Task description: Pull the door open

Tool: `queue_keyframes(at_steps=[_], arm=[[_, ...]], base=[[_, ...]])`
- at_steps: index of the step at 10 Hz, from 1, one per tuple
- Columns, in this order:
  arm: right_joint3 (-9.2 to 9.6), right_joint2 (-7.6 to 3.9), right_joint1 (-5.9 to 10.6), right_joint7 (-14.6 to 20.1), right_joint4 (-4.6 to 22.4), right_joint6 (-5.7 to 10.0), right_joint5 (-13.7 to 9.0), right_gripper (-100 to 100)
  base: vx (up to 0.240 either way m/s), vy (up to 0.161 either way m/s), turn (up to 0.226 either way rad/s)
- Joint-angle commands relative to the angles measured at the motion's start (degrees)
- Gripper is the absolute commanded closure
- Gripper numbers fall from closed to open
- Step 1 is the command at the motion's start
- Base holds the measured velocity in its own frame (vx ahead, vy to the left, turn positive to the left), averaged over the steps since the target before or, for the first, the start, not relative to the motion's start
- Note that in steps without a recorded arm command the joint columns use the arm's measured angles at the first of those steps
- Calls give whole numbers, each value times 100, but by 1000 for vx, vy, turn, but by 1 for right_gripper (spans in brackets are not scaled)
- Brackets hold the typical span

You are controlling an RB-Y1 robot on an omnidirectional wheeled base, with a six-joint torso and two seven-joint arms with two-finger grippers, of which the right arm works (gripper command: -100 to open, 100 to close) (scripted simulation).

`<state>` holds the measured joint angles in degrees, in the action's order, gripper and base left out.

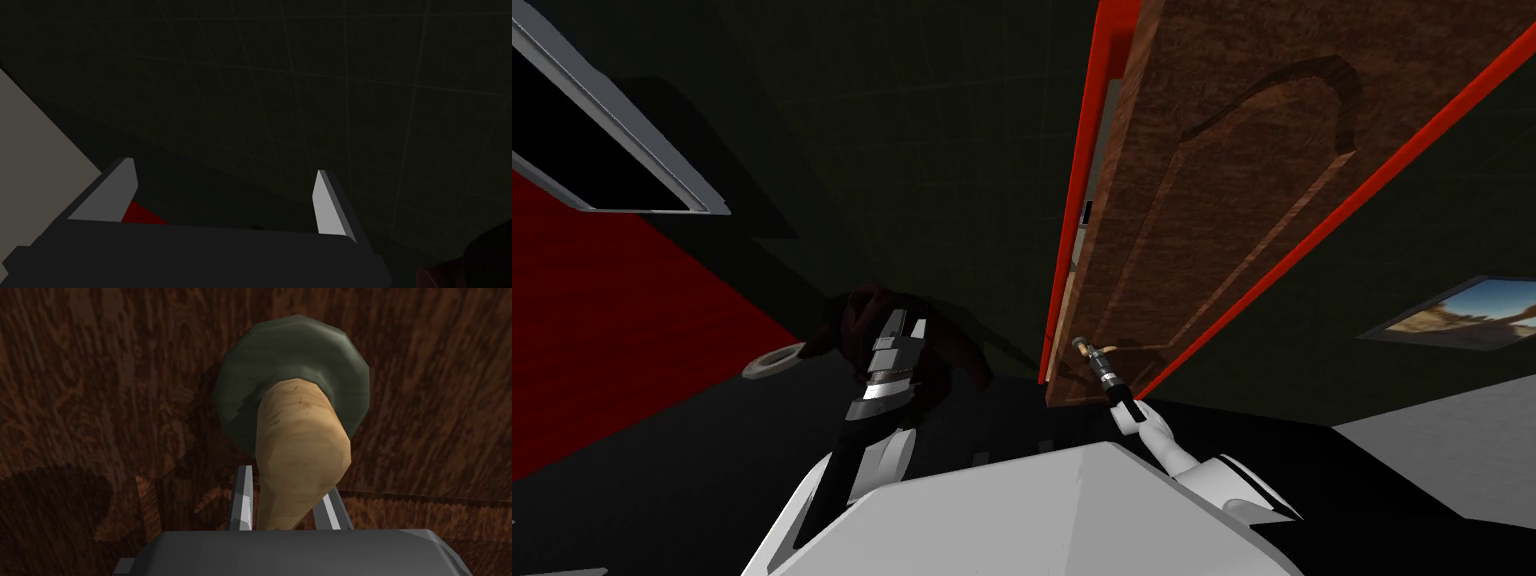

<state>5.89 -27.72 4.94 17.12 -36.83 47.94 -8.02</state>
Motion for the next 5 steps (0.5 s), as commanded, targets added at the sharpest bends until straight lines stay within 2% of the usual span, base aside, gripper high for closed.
queue_keyframes(at_steps=[1, 2, 3, 5], arm=[[0, 0, 0, 0, 0, 0, 0, 100], [95, -89, -108, 109, -20, 143, 23, 100], [148, -150, -169, 171, -30, 237, 35, 100], [236, -253, -272, 277, -48, 396, 54, 100]], base=[[-90, -24, 22], [-147, -54, 132], [-246, -77, 167], [-175, -58, 85]])
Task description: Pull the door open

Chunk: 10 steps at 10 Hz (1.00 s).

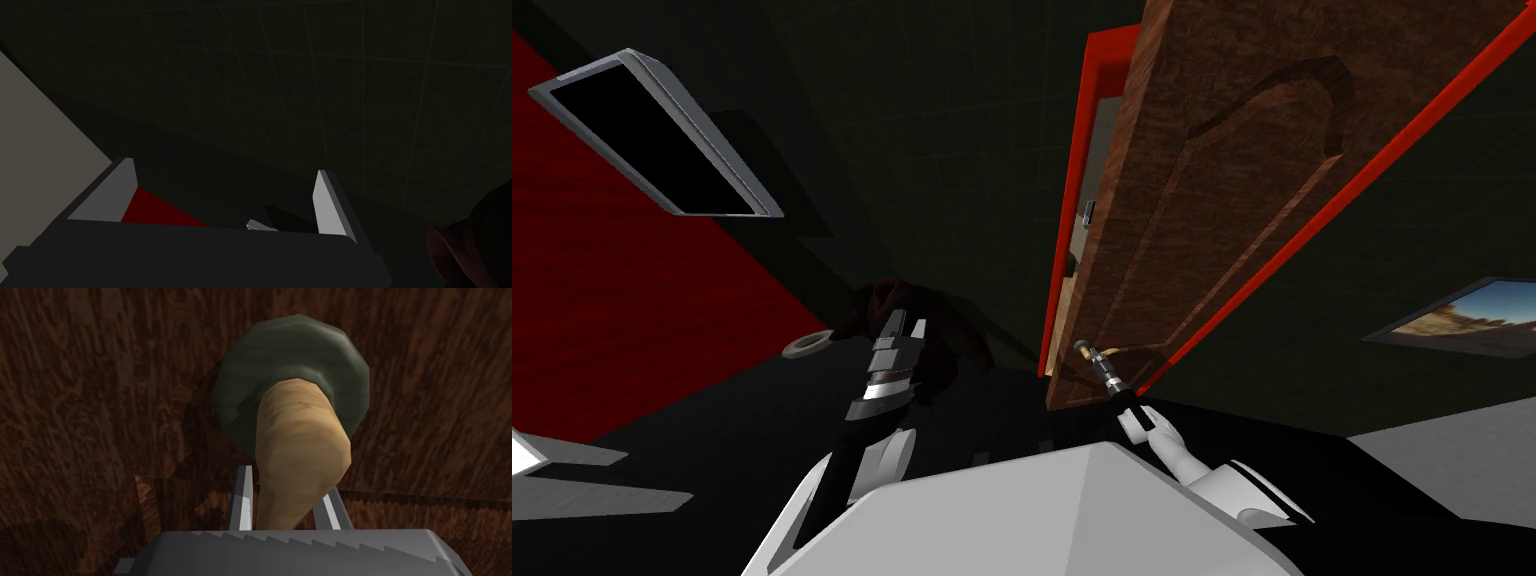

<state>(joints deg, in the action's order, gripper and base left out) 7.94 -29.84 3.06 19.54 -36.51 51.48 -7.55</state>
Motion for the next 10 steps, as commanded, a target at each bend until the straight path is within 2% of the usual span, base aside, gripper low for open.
queue_keyframes(at_steps=[1, 3, 5, 6, 7, 10], arm=[[122, -146, -189, 141, -98, 205, 27, 100], [177, -210, -251, 206, -109, 302, 39, 100], [267, -315, -356, 313, -127, 464, 59, 100], [250, -265, -332, 274, -133, 374, 56, 100], [305, -327, -401, 338, -78, 539, 54, 100], [370, -422, -484, 413, -6, 765, 45, 100]], base=[[-216, -65, 169], [-175, -84, 84], [-141, -71, 81], [-68, -28, 21], [-151, -53, 186], [-205, -103, 180]])
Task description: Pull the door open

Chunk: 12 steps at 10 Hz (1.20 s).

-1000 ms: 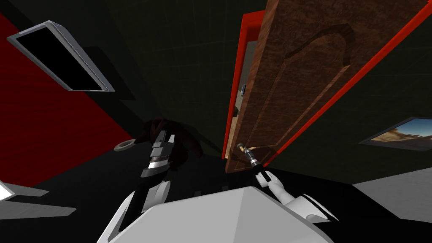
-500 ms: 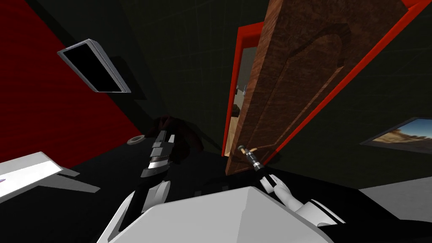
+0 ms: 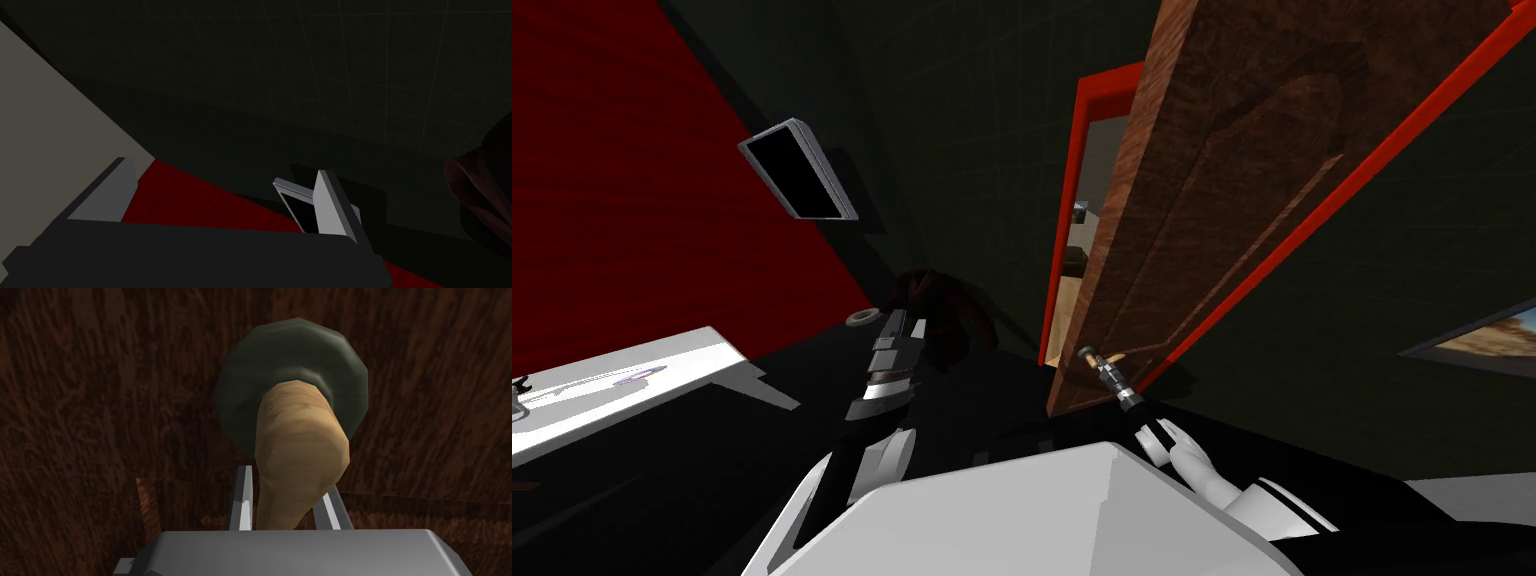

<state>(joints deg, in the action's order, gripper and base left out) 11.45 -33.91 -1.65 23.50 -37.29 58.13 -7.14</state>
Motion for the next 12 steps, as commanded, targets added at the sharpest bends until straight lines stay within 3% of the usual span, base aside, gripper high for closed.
queue_keyframes(at_steps=[1, 2, 6, 7, 12], arm=[[47, -57, -50, 50, 105, 199, 1, 100], [47, -57, -50, 50, 105, 199, 1, 100], [151, -208, -181, 168, 220, 556, -13, 100], [144, -186, -149, 171, 228, 509, -10, 100], [219, -287, -284, 247, 426, 906, -36, 100]], base=[[-182, -88, 126], [-138, -62, 54], [-170, -75, 152], [-89, -47, 49], [-206, -105, 204]])
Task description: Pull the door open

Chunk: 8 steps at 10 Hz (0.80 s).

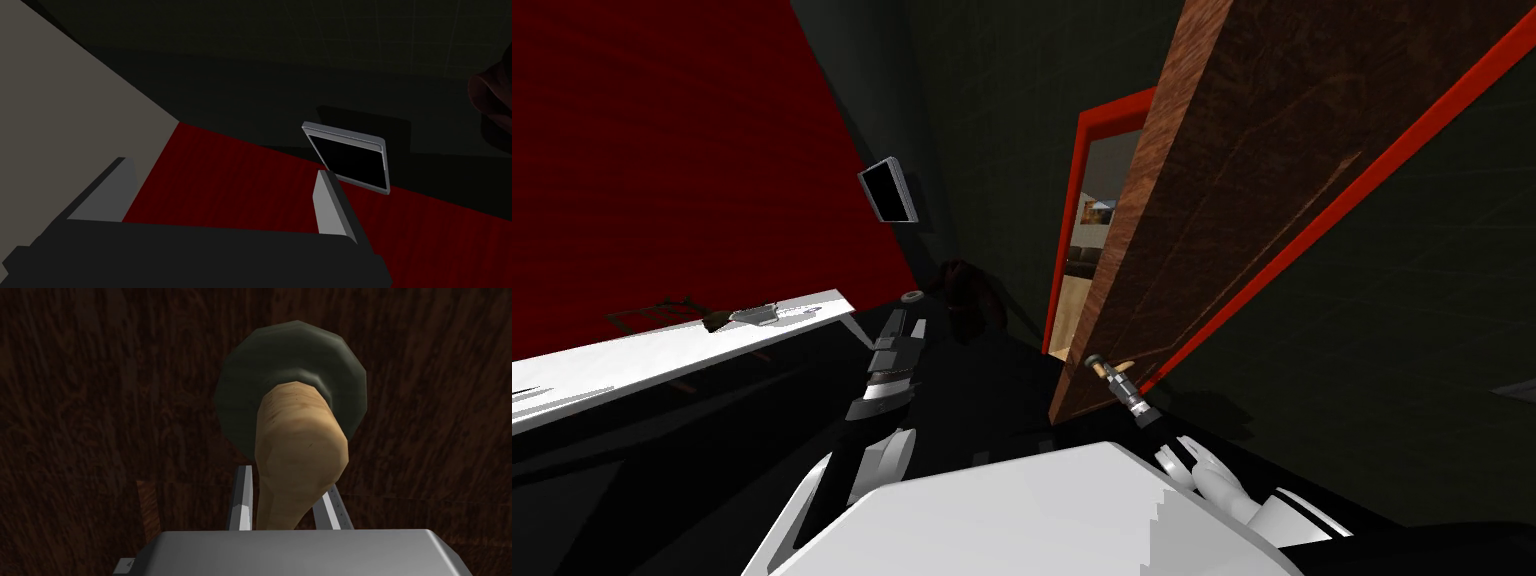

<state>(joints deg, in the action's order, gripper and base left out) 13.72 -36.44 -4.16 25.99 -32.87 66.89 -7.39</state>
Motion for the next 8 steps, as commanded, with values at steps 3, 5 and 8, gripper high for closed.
queue_keyframes(at_steps=[3, 5, 8], arm=[[23, -90, -96, 34, 84, 228, -28, 100], [48, -72, -103, 44, 97, 241, -18, 100], [82, -99, -134, 64, 203, 389, -38, 100]], base=[[-222, -94, 160], [-140, -55, 92], [-181, -85, 197]])
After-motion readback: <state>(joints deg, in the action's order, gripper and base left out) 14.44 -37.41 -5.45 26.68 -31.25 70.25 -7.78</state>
